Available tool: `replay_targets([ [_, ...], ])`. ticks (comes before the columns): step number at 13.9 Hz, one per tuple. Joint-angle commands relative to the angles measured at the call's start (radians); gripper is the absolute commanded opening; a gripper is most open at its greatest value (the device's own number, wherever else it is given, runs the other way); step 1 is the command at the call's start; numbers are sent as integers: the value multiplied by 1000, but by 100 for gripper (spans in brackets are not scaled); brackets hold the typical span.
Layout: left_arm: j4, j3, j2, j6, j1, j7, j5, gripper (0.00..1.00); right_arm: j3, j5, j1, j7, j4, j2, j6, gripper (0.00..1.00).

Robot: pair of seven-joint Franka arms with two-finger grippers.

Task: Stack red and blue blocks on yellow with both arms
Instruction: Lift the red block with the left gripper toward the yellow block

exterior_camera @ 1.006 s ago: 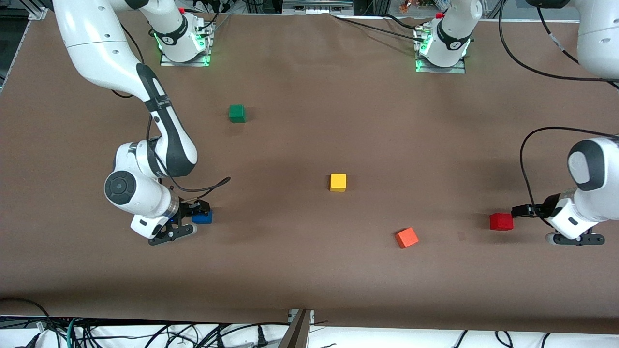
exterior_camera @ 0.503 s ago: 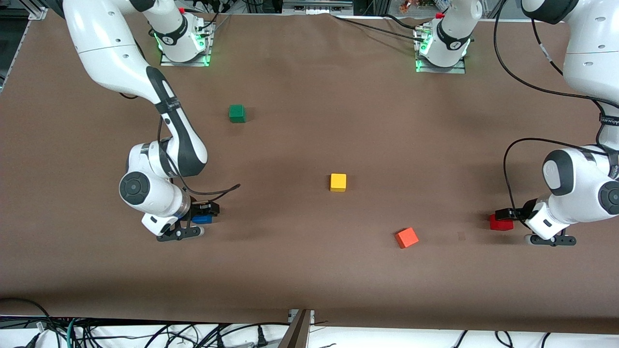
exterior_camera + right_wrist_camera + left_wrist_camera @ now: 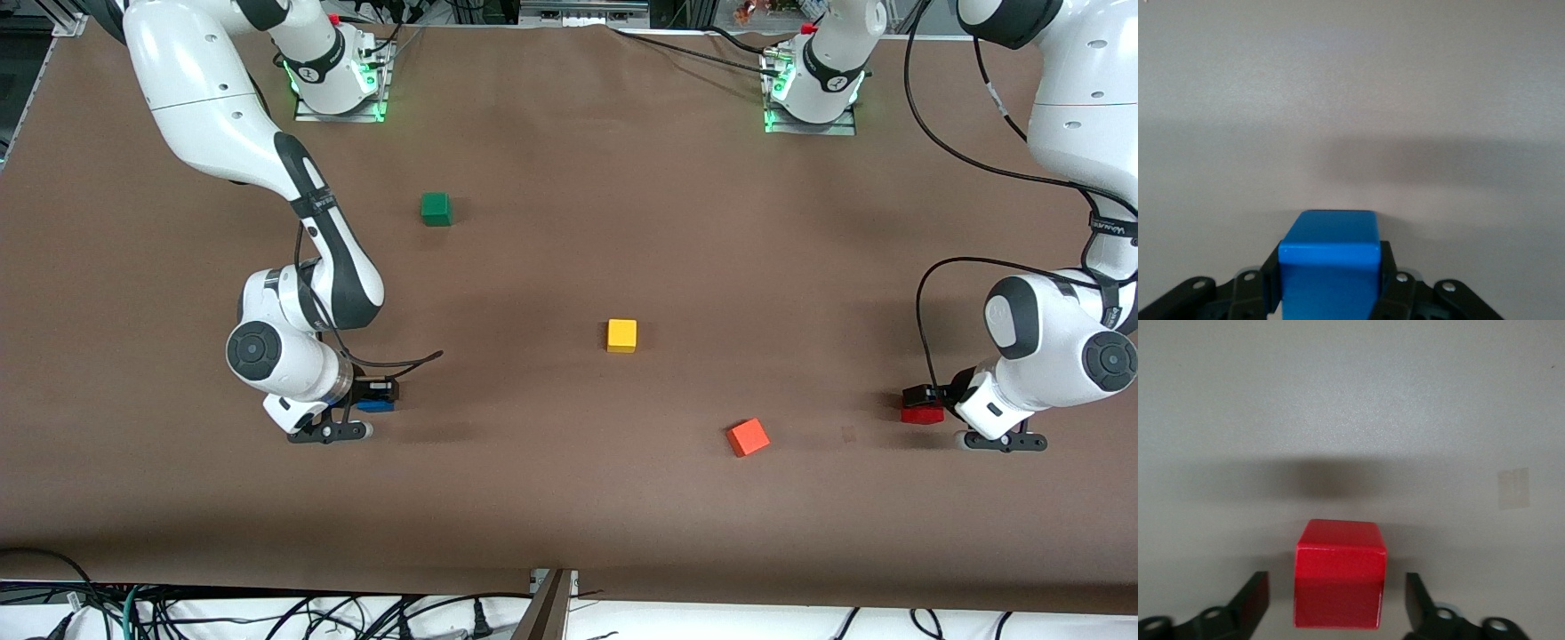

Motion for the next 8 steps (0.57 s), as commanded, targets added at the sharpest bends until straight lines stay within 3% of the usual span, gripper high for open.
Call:
replay_targets([
  [1, -16, -2, -7, 18, 2, 24, 2, 9, 3, 17, -10, 12, 29, -10, -56, 24],
  [2, -16, -4, -7, 16, 2, 24, 2, 0, 3, 17, -10, 12, 68, -9, -97, 24],
  [4, -5, -5, -19, 4, -4, 12, 0, 0, 1, 22, -10, 15, 127, -10, -182, 24],
  [8, 33, -82, -74, -77, -39, -2, 3, 0, -5, 20, -10, 14, 174, -71, -315, 24],
])
